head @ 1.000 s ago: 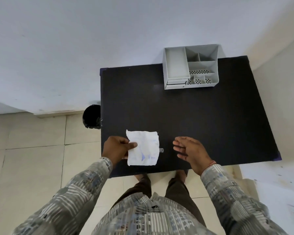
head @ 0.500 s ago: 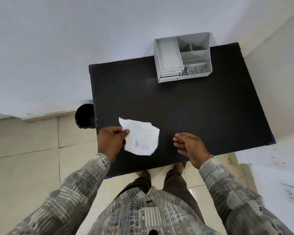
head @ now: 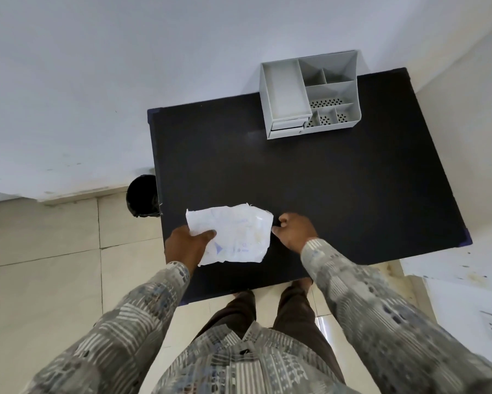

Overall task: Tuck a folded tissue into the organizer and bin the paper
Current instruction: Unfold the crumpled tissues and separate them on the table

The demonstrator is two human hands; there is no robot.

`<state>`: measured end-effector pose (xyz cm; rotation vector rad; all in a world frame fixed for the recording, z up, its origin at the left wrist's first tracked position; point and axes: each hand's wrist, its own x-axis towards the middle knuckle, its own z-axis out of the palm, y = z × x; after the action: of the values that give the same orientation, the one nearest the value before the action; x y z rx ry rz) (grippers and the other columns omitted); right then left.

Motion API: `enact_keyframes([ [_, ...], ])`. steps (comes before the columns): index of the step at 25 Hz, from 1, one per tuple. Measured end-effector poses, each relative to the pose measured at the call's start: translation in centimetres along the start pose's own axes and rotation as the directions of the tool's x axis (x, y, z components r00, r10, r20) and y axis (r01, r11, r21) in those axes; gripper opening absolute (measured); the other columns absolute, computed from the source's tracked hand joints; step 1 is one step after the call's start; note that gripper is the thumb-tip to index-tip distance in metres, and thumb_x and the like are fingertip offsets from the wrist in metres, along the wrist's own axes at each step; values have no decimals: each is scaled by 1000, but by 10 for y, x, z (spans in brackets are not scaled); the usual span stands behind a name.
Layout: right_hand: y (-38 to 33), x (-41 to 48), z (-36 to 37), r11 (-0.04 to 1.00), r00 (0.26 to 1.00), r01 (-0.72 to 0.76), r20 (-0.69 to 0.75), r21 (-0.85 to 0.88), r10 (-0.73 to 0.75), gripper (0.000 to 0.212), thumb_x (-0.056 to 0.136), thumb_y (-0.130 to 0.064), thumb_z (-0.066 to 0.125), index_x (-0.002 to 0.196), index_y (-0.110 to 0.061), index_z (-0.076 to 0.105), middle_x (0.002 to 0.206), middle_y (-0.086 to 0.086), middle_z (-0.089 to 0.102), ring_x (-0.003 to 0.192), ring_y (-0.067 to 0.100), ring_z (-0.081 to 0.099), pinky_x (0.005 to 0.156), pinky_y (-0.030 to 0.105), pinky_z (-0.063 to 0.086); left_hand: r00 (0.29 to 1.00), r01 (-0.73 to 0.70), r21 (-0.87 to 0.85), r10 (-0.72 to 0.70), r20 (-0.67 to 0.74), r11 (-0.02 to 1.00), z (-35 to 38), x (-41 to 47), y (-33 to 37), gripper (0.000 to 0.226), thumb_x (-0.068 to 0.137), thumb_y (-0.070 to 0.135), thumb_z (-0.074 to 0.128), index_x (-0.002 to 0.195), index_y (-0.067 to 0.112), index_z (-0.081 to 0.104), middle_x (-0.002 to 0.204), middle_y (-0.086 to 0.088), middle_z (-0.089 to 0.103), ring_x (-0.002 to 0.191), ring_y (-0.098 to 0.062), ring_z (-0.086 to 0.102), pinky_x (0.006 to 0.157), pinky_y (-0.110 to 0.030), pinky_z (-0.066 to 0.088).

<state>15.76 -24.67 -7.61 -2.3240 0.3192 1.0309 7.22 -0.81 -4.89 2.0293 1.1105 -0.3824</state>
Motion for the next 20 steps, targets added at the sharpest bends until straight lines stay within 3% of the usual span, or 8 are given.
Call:
enact_keyframes([
  [2,-8,13,11,992,997,-75,2,104,75,52,90,-31,76,135,-9,63,132,8,70,120,30,68,91,32,52,999,26,2,-26,47,1000,3,7,-6,44,84,25,87,122,5,75,119,-14,77,109,-39,71,90,-39,56],
  [6,-13,26,29,882,988,-145,24,448,150,19,88,-19,80,99,-4,75,107,13,81,93,28,75,85,38,61,997,-55,24,53,58,998,1,12,-11,38,82,23,85,116,8,78,102,-5,74,96,-33,71,89,-39,60],
  [9,-2,21,28,846,985,-83,-84,527,149,7,89,-17,77,84,-12,76,90,6,80,83,26,77,71,31,60,986,-140,43,135,100,989,-3,12,-12,22,85,22,84,104,11,78,92,0,72,80,-22,68,68,-23,51],
  [11,3,15,26,806,987,-88,-59,585,150,5,92,-16,74,89,-12,76,94,9,80,84,27,77,72,37,64,967,-220,62,210,142,974,-4,12,-14,14,87,23,83,97,14,79,88,1,74,74,-12,68,61,-18,45],
  [13,7,17,27,822,984,-114,-53,558,172,7,94,-19,69,93,-14,73,102,13,79,92,33,77,84,51,66,971,-206,64,195,138,977,-6,11,-16,14,88,20,81,101,15,79,90,-1,74,76,-15,70,66,-22,50],
  [15,9,17,26,852,988,-122,-22,509,154,10,97,-22,63,98,-17,72,105,11,77,96,32,76,89,56,64,990,-113,126,100,101,986,-7,14,-22,20,84,13,74,104,13,77,93,-8,75,87,-33,71,78,-33,55],
  [20,-2,20,18,931,987,-73,-107,358,118,25,103,-25,51,111,-10,69,113,14,72,103,33,70,95,47,59,995,-54,161,40,88,986,3,14,-26,25,81,3,64,103,10,74,83,-3,65,91,-39,67,76,-33,46],
])
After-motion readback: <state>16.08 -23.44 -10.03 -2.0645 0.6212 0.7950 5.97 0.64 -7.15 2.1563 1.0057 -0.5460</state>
